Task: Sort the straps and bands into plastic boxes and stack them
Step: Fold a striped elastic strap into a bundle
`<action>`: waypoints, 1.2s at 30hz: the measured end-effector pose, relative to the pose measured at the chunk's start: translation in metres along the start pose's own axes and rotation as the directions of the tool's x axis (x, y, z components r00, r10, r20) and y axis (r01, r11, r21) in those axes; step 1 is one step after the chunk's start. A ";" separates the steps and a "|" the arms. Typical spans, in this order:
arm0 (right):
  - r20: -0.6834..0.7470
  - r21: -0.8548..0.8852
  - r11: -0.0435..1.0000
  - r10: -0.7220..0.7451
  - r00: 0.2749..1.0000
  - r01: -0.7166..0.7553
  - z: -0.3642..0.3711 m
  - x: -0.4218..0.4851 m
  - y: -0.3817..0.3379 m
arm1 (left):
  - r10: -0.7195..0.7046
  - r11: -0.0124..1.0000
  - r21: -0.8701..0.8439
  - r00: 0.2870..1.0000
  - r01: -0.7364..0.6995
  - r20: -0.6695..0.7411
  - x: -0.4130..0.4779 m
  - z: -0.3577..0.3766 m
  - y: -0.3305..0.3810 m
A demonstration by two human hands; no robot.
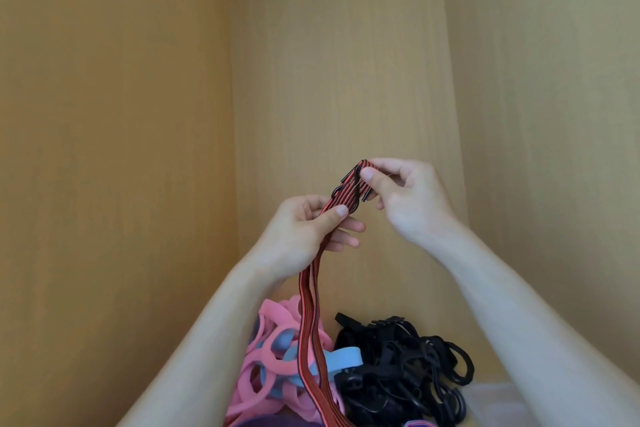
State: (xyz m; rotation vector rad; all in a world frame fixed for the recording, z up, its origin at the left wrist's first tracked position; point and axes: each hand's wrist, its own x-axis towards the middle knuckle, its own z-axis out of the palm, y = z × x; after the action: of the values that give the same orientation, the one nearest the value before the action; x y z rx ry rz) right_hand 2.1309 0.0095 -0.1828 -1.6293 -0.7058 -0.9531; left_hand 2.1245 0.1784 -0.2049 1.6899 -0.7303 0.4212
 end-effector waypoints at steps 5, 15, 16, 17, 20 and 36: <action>0.009 0.045 0.998 0.033 0.999 -0.034 0.000 0.000 0.004 | -0.055 0.997 0.050 0.998 0.053 0.043 -0.003 -0.001 0.002; 0.000 0.207 0.975 0.084 0.996 -0.082 -0.001 0.003 0.006 | 0.018 0.996 0.087 0.999 -0.020 0.029 -0.003 0.001 0.006; 0.010 0.237 0.967 0.097 0.995 -0.097 -0.002 0.003 0.006 | 0.017 0.996 0.086 0.999 -0.021 0.042 -0.003 0.001 0.007; 0.029 0.269 0.955 0.119 0.992 -0.122 -0.004 0.003 0.007 | 0.015 0.995 0.094 0.999 -0.019 0.051 -0.003 0.001 0.008; 0.108 0.358 0.906 0.198 0.974 -0.224 -0.005 0.002 0.008 | 0.011 0.991 0.135 0.999 -0.018 0.051 -0.002 -0.001 0.008; 0.141 0.310 0.939 0.111 0.984 -0.150 -0.002 -0.002 -0.016 | 0.193 0.946 0.304 0.946 -0.109 -0.262 0.003 -0.013 -0.004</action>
State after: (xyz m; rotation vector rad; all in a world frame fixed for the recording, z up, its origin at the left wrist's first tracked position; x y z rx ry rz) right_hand 2.1165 0.0117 -0.1767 -1.4327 -0.7805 -0.6106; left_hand 2.1303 0.1910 -0.2029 1.7929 -0.6059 0.9010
